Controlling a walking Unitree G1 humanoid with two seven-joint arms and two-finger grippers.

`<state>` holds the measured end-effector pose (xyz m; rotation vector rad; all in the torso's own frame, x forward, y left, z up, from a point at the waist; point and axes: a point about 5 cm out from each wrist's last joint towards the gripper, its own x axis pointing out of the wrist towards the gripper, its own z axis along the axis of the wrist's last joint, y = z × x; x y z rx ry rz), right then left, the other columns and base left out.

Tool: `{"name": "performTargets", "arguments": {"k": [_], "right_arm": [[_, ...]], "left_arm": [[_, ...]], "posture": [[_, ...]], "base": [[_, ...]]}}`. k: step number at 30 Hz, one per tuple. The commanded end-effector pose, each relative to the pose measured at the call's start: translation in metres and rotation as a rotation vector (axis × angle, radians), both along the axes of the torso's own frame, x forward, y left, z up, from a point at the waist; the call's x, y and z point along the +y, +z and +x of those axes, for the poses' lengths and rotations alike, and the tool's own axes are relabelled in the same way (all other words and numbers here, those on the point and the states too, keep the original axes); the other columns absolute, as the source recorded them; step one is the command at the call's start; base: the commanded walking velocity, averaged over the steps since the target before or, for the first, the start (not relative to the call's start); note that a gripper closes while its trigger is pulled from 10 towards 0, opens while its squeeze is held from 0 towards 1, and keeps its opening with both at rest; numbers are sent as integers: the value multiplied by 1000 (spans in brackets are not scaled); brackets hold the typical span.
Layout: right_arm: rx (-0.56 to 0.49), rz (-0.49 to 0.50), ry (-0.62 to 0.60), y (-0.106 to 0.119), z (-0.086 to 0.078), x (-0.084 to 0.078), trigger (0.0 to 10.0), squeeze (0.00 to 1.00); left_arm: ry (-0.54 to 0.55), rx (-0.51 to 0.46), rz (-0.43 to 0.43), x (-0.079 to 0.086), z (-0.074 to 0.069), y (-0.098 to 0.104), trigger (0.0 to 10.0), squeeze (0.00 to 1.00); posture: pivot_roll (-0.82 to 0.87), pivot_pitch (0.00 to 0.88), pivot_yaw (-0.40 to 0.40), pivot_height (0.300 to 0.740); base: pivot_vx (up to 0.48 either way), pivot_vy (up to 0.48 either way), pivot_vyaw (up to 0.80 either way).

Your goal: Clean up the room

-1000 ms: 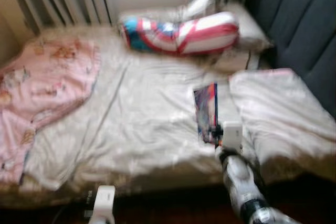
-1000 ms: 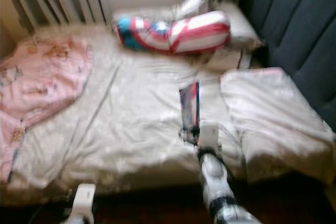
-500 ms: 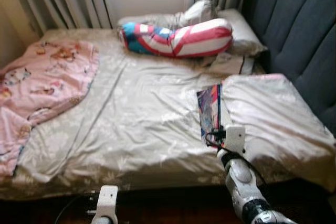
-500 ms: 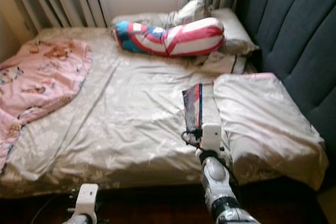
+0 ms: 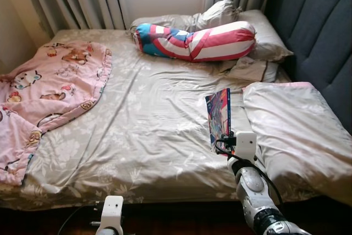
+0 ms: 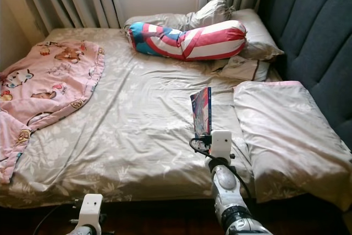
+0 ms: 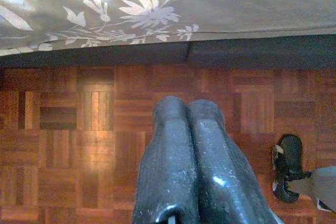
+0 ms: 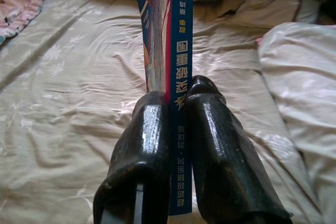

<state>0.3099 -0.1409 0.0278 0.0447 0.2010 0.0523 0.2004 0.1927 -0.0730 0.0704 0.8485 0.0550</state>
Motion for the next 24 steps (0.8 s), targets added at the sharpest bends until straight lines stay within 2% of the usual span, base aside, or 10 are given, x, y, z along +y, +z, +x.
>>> {"name": "performTargets", "arguments": {"k": [1,20,24], "right_arm": [[-60,3,2,12,8,1,10000,0],[-60,4,10,13,8,2,10000,0],[-63,3,23,12,7,5,10000,0]], "left_arm": [[3,25,2,2,-4,-2,10000,0],[1,22,-2,-1,-4,-3,10000,0],[-2,23,0,0,-3,-2,10000,0]], "posture": [[-58,37,-13,740],[-59,45,-12,740],[-59,48,-11,740]], "base": [[311,0,0],[311,0,0],[0,0,0]]}}
